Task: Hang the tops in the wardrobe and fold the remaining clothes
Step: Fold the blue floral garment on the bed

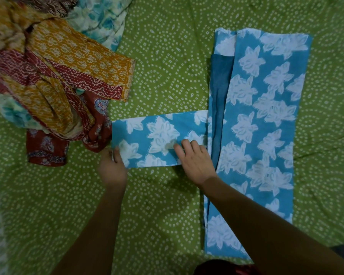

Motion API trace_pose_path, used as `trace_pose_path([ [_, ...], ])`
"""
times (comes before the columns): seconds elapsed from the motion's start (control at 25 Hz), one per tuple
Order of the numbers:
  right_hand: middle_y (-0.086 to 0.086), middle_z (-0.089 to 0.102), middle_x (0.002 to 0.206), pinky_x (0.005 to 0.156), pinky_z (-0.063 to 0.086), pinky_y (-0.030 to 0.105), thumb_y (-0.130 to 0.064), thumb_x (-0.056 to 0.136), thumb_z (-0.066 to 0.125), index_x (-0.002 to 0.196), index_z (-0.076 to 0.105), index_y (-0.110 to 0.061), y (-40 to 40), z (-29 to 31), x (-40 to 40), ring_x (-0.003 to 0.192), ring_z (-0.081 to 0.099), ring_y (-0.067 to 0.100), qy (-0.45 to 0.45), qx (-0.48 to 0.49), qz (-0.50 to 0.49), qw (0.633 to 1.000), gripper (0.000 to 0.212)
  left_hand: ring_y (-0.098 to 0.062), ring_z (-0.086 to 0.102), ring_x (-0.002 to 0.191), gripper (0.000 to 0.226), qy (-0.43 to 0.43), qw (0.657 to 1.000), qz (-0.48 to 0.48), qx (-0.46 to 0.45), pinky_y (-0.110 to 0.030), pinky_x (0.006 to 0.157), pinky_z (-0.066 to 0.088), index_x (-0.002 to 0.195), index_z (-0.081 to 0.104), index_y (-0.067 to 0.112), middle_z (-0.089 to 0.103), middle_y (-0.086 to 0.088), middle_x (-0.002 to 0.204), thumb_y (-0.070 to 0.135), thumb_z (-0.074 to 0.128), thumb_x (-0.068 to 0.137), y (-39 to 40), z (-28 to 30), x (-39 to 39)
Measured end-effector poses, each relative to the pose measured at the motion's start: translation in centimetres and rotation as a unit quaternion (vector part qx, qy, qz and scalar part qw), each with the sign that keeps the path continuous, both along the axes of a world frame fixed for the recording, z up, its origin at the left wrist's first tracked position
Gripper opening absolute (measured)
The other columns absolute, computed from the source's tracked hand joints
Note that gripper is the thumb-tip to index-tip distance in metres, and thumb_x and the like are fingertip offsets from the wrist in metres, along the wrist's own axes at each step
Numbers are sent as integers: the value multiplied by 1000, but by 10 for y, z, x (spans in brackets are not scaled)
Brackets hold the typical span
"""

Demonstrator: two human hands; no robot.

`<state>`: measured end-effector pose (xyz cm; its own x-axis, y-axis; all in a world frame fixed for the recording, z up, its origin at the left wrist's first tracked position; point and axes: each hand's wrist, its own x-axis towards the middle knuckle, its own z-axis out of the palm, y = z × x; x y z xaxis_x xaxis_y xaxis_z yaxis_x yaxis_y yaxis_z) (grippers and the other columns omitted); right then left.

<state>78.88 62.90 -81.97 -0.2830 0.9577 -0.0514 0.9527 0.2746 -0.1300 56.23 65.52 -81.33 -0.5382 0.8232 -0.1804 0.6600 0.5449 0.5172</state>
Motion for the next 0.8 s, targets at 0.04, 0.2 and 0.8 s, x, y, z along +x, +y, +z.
trace_pose_path([
  [0.04, 12, 48, 116, 80, 48, 39, -16, 83, 58, 125, 39, -13, -1, 3, 2, 98, 54, 28, 4, -52, 22, 998, 47, -38, 58, 87, 29, 13, 999, -6, -46, -36, 69, 38, 98, 56, -2, 62, -25, 94, 26, 47, 99, -6, -4, -3],
  [0.2, 9, 40, 137, 104, 34, 40, -31, 92, 39, 139, 36, -14, -11, 10, 12, 123, 40, 25, 85, -241, 96, 962, 51, -41, 54, 102, 34, 21, 997, 26, -66, -41, 84, 40, 103, 55, -7, 58, -28, 107, 26, 55, 94, -1, -10, -3],
  [0.8, 5, 67, 93, 58, 51, 19, -43, 98, 42, 108, 63, -12, 10, 56, 71, 70, 63, 10, 700, -259, -463, 478, 38, 8, 57, 94, 47, -200, 953, -187, 126, -9, 81, 47, 122, 45, 3, 58, 7, 110, 0, 68, 81, 36, 82, 155],
])
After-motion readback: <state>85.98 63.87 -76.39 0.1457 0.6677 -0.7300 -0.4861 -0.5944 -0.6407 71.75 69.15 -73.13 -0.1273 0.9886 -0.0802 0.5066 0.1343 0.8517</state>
